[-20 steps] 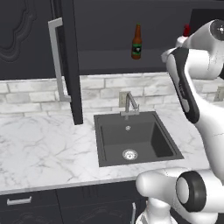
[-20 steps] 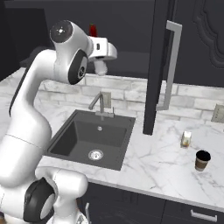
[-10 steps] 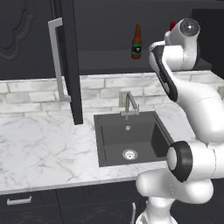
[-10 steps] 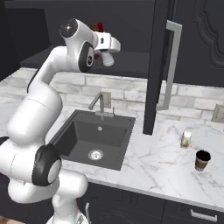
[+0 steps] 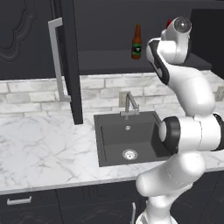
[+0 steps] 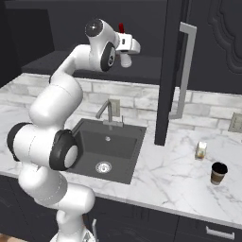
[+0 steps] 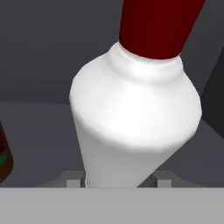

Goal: Sort all alcoholic drinks to one cabinet, and non-alcoholic drinks to the other.

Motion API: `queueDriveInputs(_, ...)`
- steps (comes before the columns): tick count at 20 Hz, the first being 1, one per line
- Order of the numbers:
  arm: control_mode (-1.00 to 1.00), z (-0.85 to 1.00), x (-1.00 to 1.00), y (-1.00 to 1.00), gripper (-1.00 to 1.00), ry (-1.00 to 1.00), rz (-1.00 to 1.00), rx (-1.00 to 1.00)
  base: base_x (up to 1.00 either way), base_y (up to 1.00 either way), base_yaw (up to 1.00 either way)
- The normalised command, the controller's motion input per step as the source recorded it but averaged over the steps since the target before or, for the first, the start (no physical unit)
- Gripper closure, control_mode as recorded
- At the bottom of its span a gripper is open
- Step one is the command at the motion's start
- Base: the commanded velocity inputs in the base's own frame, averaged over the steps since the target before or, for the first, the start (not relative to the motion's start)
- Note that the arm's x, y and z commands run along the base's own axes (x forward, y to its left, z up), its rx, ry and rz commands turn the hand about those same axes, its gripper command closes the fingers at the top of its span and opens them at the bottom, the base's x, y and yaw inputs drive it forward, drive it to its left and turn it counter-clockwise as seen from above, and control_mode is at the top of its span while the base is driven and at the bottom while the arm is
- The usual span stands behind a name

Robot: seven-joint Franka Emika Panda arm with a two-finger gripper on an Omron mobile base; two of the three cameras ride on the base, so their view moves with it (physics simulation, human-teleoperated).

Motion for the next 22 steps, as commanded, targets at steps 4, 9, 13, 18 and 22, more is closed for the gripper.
queueDriveInputs(4,-1.00,-0.32,0.42,-0.21,1.00,0.00,0.00,0.03,0.00,0.00,0.00)
queueDriveInputs(9,-1.00,-0.15,0.09,0.00,-1.00,0.00,0.00,0.00,0.00,0.00,0.00)
queueDriveInputs(13,-1.00,0.00,0.00,0.00,-1.00,0.00,0.00,0.00,0.00,0.00,0.00)
queueDriveInputs(18,-1.00,0.00,0.00,0.00,-1.00,-0.01,0.00,0.00,0.00,0.00,0.00)
queueDriveInputs(22,-1.00,0.00,0.01,0.00,-1.00,-0.02,0.00,0.00,0.00,0.00,0.00)
